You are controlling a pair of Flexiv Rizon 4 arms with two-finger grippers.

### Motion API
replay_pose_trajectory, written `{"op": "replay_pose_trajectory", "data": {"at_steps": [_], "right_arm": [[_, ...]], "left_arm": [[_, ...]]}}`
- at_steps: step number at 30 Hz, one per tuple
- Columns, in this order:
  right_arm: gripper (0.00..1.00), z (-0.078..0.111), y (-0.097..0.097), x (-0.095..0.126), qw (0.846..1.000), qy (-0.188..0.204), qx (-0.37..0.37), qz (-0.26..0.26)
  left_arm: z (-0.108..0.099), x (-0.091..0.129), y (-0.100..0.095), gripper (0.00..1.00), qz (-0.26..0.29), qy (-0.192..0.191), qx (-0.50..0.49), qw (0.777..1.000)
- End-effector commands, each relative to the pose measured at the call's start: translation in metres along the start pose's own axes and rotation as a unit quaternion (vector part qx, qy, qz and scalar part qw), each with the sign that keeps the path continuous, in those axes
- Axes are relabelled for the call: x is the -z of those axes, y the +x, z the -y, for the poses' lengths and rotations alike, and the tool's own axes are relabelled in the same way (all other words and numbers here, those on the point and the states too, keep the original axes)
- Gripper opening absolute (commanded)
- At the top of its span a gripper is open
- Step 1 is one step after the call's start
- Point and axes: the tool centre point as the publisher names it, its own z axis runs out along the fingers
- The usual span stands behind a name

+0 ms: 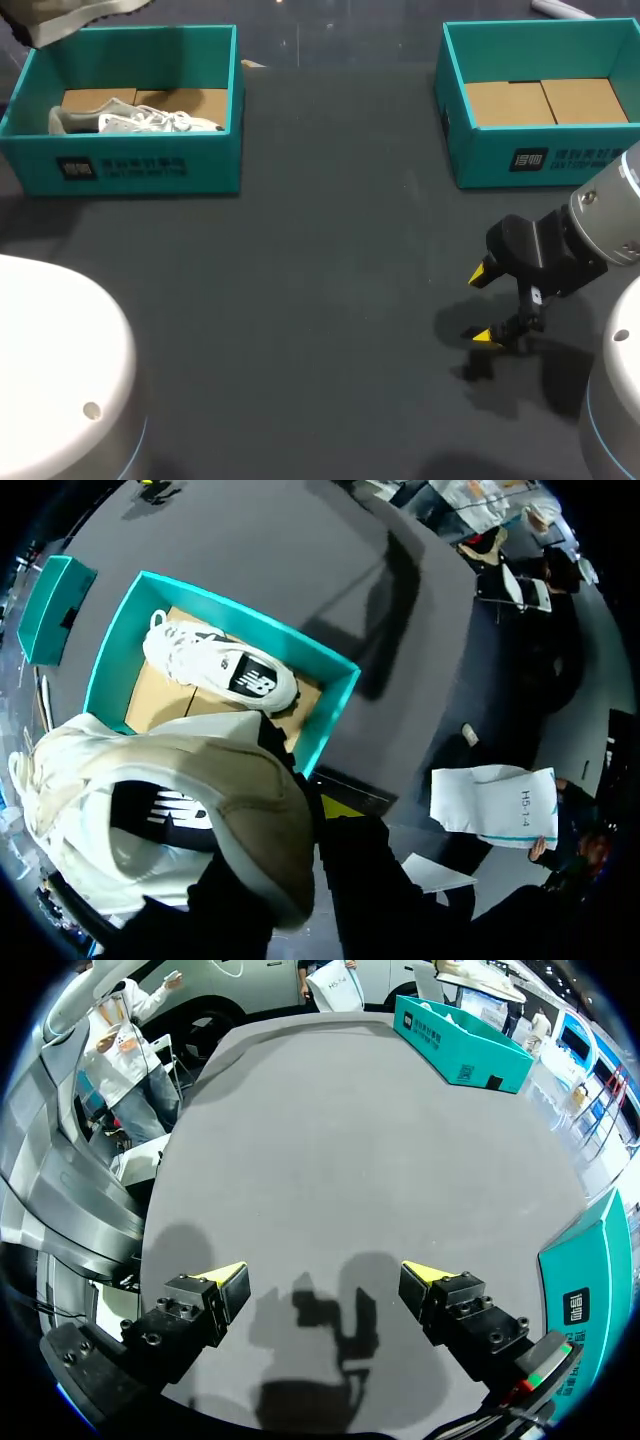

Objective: Take the shoe out of the shoebox, open the shoe tongue, remove and reinsert the insole, then place the shoe into the shoebox

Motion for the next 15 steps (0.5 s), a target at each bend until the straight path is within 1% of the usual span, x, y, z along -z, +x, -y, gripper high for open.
{"op": "replay_pose_trajectory", "data": {"at_steps": [1, 5, 6, 7, 8, 9, 10, 11, 13, 15], "right_arm": [[1.00, 0.000, 0.002, 0.000, 1.000, 0.001, 0.000, 0.001], [1.00, 0.000, 0.002, 0.000, 1.000, 0.001, 0.000, 0.001], [1.00, 0.000, 0.002, 0.000, 1.000, 0.001, 0.000, 0.001], [1.00, 0.000, 0.002, 0.000, 1.000, 0.001, 0.000, 0.001], [1.00, 0.000, 0.002, 0.000, 1.000, 0.001, 0.000, 0.001], [1.00, 0.000, 0.002, 0.000, 1.000, 0.001, 0.000, 0.001], [1.00, 0.000, 0.002, 0.000, 1.000, 0.001, 0.000, 0.001], [1.00, 0.000, 0.002, 0.000, 1.000, 0.001, 0.000, 0.001], [1.00, 0.000, 0.002, 0.000, 1.000, 0.001, 0.000, 0.001], [1.00, 0.000, 0.002, 0.000, 1.000, 0.001, 0.000, 0.001]], "left_arm": [[0.000, 0.000, 0.008, 0.00, 0.011, -0.001, -0.014, 1.000], [0.000, 0.000, 0.008, 0.00, 0.011, -0.001, -0.014, 1.000], [-0.004, -0.002, 0.006, 0.00, 0.005, -0.009, -0.021, 1.000], [-0.005, -0.003, 0.004, 0.00, 0.017, -0.002, -0.049, 0.999], [-0.008, -0.005, 0.004, 0.00, 0.023, 0.009, -0.055, 0.998], [-0.010, -0.007, 0.003, 0.00, 0.011, 0.000, -0.068, 0.998], [-0.011, -0.010, 0.003, 0.00, 0.011, -0.003, -0.100, 0.995], [-0.011, -0.012, 0.004, 0.00, 0.017, 0.020, -0.122, 0.992], [-0.015, -0.019, 0.002, 0.00, -0.001, 0.003, -0.140, 0.990], [-0.019, -0.024, 0.001, 0.00, -0.011, 0.002, -0.145, 0.989]]}}
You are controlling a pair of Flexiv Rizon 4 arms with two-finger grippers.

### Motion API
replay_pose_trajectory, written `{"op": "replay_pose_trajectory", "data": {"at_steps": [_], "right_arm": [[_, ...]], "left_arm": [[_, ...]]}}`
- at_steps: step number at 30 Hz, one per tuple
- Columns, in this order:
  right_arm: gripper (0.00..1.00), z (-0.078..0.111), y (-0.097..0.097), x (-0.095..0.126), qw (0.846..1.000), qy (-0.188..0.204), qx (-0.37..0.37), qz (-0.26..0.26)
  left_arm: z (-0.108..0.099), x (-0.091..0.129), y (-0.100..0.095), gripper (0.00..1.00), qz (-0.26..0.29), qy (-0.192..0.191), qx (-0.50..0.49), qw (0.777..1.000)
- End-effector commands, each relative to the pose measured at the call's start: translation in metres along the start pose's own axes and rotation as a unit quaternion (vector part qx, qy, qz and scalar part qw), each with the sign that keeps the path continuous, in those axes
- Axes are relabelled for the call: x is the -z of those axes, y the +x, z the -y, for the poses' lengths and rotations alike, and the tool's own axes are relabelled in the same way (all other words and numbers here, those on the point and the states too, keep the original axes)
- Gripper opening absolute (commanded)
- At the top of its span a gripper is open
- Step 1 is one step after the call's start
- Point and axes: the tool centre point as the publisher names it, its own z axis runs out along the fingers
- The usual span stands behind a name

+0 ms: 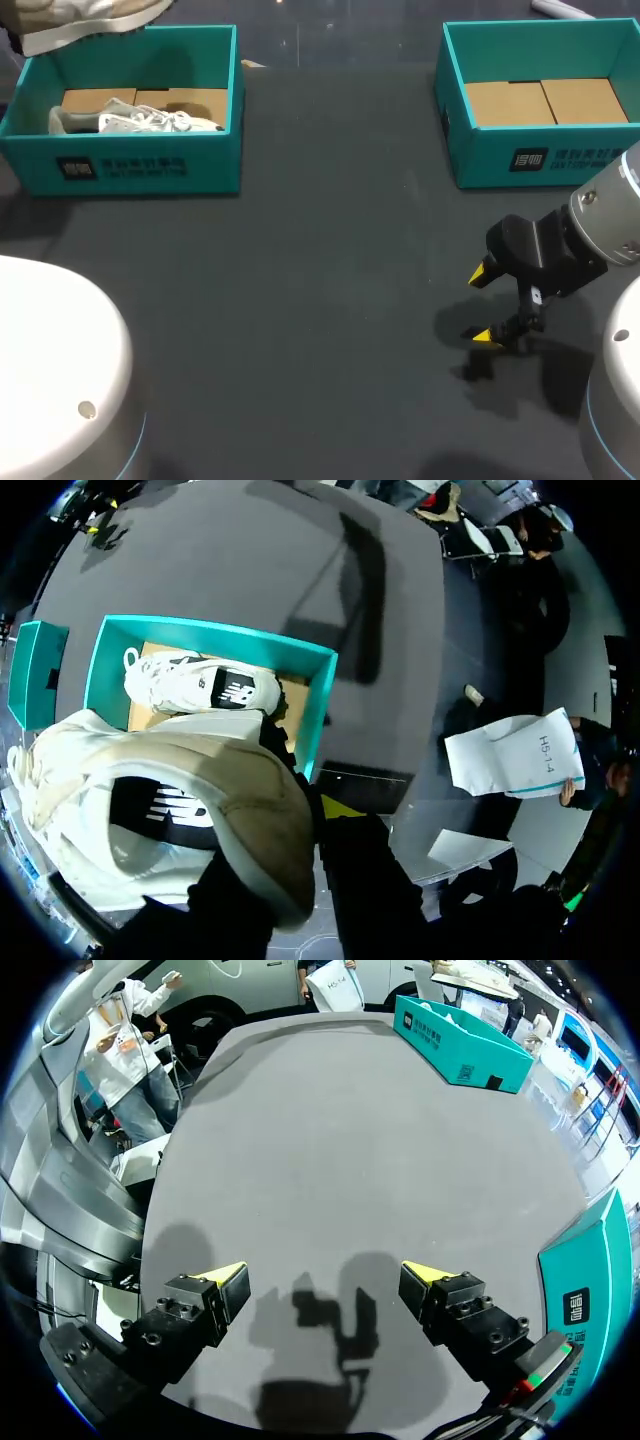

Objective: Take the shoe out of the shoebox, open the shoe tongue, remove and reinsert the insole, then place the shoe into the shoebox

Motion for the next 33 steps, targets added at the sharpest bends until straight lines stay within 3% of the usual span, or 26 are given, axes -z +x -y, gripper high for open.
{"op": "replay_pose_trajectory", "data": {"at_steps": [1, 7, 19, 28, 33], "right_arm": [[1.00, 0.000, 0.002, 0.000, 1.000, 0.001, 0.000, 0.001], [1.00, 0.000, 0.002, 0.000, 1.000, 0.001, 0.000, 0.001], [1.00, 0.000, 0.002, 0.000, 1.000, 0.001, 0.000, 0.001], [1.00, 0.000, 0.002, 0.000, 1.000, 0.001, 0.000, 0.001], [1.00, 0.000, 0.002, 0.000, 1.000, 0.001, 0.000, 0.001]], "left_arm": [[-0.015, -0.011, 0.000, 0.00, -0.020, -0.001, -0.037, 0.999], [-0.017, -0.024, -0.003, 0.00, -0.031, 0.001, -0.100, 0.995], [-0.017, -0.024, -0.003, 0.00, -0.031, 0.001, -0.100, 0.995], [-0.032, -0.052, -0.017, 0.00, -0.051, -0.014, -0.122, 0.991], [-0.036, -0.066, -0.020, 0.00, -0.049, 0.000, -0.130, 0.990]]}}
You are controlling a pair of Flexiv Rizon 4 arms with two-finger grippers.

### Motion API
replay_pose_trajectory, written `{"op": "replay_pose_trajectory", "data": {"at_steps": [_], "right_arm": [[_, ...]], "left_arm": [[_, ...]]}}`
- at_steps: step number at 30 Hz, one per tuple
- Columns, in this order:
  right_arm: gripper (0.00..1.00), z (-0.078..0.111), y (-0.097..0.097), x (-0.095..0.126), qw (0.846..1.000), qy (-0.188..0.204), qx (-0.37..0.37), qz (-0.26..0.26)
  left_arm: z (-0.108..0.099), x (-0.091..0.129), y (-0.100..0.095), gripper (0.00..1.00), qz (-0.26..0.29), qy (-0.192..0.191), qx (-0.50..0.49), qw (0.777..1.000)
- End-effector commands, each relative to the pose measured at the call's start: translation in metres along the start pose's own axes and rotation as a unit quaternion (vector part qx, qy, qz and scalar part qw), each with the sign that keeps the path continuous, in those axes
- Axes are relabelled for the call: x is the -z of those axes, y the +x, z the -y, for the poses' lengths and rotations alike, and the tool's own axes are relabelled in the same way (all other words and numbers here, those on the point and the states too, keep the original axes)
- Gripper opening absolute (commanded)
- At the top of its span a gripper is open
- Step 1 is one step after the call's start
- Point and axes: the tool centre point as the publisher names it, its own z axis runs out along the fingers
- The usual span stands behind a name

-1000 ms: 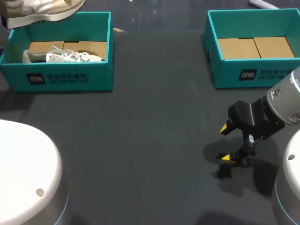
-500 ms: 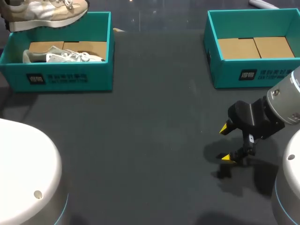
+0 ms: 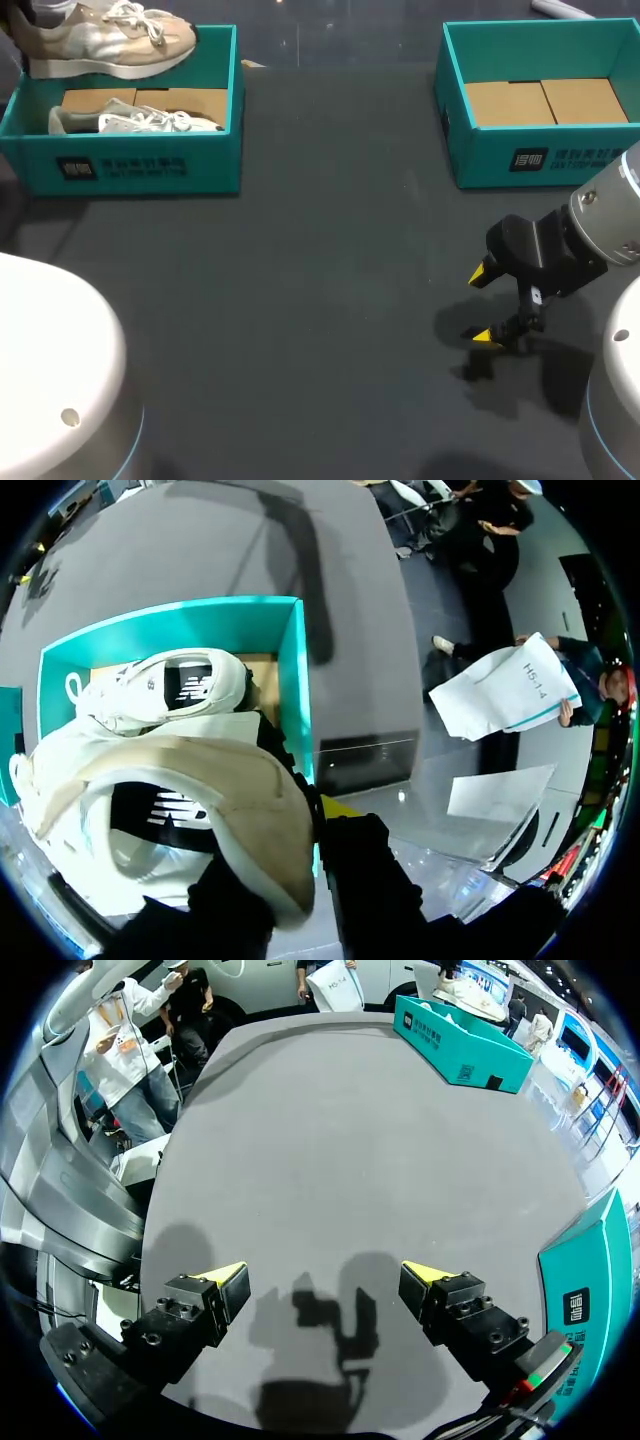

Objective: Take the shoe out of the shoebox, open the shoe tongue, remove and reinsert the insole, then place the shoe into the shoebox

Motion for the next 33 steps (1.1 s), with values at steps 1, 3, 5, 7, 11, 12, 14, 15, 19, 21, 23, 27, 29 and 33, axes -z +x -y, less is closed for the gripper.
{"op": "replay_pose_trajectory", "data": {"at_steps": [1, 3, 5, 7, 11, 12, 14, 15, 19, 21, 23, 27, 29, 33], "right_arm": [[1.00, 0.000, 0.002, 0.000, 1.000, 0.001, 0.000, 0.001], [1.00, 0.000, 0.002, 0.000, 1.000, 0.001, 0.000, 0.001], [1.00, 0.000, 0.002, 0.000, 1.000, 0.001, 0.000, 0.001], [1.00, 0.000, 0.002, 0.000, 1.000, 0.001, 0.000, 0.001], [1.00, 0.000, 0.002, 0.000, 1.000, 0.001, 0.000, 0.001], [1.00, 0.000, 0.002, 0.000, 1.000, 0.001, 0.000, 0.001], [1.00, 0.000, 0.002, 0.000, 1.000, 0.001, 0.000, 0.001], [1.00, 0.000, 0.002, 0.000, 1.000, 0.001, 0.000, 0.001], [1.00, 0.000, 0.002, 0.000, 1.000, 0.001, 0.000, 0.001], [1.00, 0.000, 0.002, 0.000, 1.000, 0.001, 0.000, 0.001], [1.00, 0.000, 0.002, 0.000, 1.000, 0.001, 0.000, 0.001], [1.00, 0.000, 0.002, 0.000, 1.000, 0.001, 0.000, 0.001], [1.00, 0.000, 0.002, 0.000, 1.000, 0.001, 0.000, 0.001], [1.00, 0.000, 0.002, 0.000, 1.000, 0.001, 0.000, 0.001]], "left_arm": [[-0.009, -0.013, -0.001, 0.00, -0.003, 0.010, -0.005, 1.000], [-0.010, -0.018, -0.003, 0.00, -0.001, 0.012, -0.006, 1.000], [-0.010, -0.024, -0.006, 0.00, -0.006, 0.010, -0.010, 1.000], [-0.012, -0.028, -0.007, 0.00, -0.003, 0.011, -0.014, 1.000], [-0.016, -0.037, -0.010, 0.00, -0.012, 0.015, -0.008, 1.000], [-0.017, -0.039, -0.011, 0.00, -0.014, 0.015, -0.007, 1.000], [-0.020, -0.042, -0.012, 0.00, -0.014, 0.017, -0.006, 1.000], [-0.022, -0.043, -0.013, 0.00, -0.016, 0.018, -0.004, 1.000], [-0.029, -0.050, -0.017, 0.00, -0.017, 0.023, -0.004, 1.000], [-0.031, -0.054, -0.019, 0.00, -0.018, 0.025, -0.003, 1.000], [-0.034, -0.057, -0.020, 0.00, -0.019, 0.027, -0.003, 0.999], [-0.040, -0.062, -0.024, 0.00, -0.019, 0.030, -0.001, 0.999], [-0.043, -0.063, -0.025, 0.00, -0.019, 0.031, 0.001, 0.999], [-0.048, -0.066, -0.026, 0.00, -0.017, 0.033, 0.004, 0.999]]}}
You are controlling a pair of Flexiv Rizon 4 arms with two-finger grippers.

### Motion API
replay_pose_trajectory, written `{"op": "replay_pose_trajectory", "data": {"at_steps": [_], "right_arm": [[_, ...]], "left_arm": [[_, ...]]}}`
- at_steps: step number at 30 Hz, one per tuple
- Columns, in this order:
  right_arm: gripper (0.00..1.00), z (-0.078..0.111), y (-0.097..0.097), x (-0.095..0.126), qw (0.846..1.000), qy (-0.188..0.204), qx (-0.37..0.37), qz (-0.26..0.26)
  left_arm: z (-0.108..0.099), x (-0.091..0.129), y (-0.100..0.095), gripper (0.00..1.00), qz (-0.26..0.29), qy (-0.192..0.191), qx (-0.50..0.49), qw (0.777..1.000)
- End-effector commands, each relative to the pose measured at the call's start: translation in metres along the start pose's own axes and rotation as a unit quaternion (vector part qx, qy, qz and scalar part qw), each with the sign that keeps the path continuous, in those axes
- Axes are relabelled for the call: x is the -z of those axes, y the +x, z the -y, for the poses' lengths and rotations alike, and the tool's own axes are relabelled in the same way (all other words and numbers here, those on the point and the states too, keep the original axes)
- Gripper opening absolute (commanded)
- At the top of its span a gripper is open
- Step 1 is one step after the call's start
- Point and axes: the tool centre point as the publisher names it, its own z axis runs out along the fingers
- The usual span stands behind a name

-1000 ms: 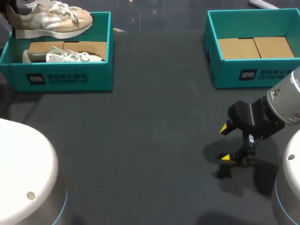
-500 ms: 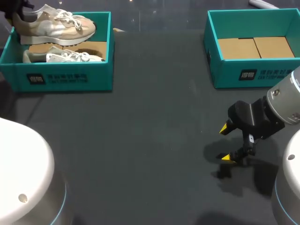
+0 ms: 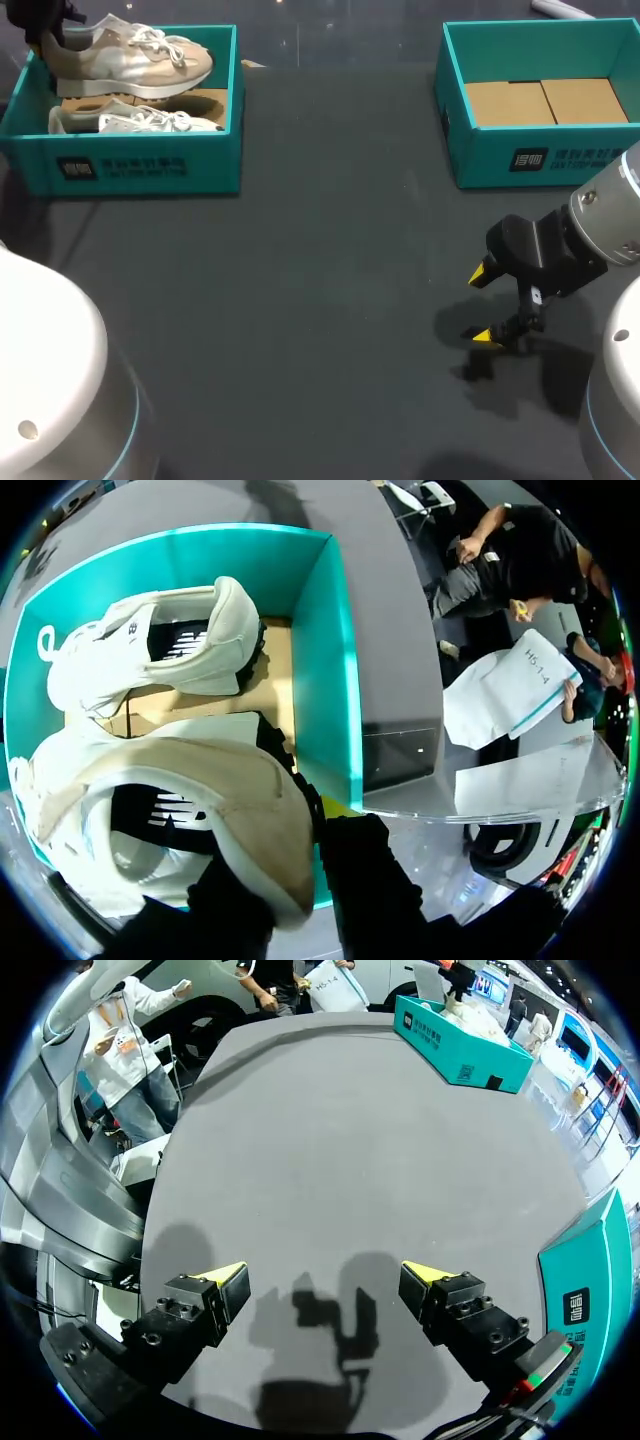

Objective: Take the shoe out of the shoebox, open the shoe tongue, remove and reinsert the insole, then place the shoe into the shoebox

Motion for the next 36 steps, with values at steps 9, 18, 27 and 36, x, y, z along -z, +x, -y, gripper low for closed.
{"op": "replay_pose_trajectory", "data": {"at_steps": [9, 18, 27, 36], "right_arm": [[1.00, 0.000, 0.002, 0.000, 1.000, 0.001, 0.000, 0.001], [1.00, 0.000, 0.002, 0.000, 1.000, 0.001, 0.000, 0.001], [1.00, 0.000, 0.002, 0.000, 1.000, 0.001, 0.000, 0.001], [1.00, 0.000, 0.002, 0.000, 1.000, 0.001, 0.000, 0.001]], "left_arm": [[-0.021, -0.014, -0.005, 0.00, -0.005, 0.011, 0.001, 1.000], [-0.023, -0.025, -0.019, 0.00, -0.011, 0.007, -0.002, 1.000], [-0.021, -0.037, -0.026, 0.00, -0.022, 0.005, -0.002, 1.000], [-0.019, -0.050, -0.032, 0.00, -0.027, 0.012, -0.001, 1.000]]}}
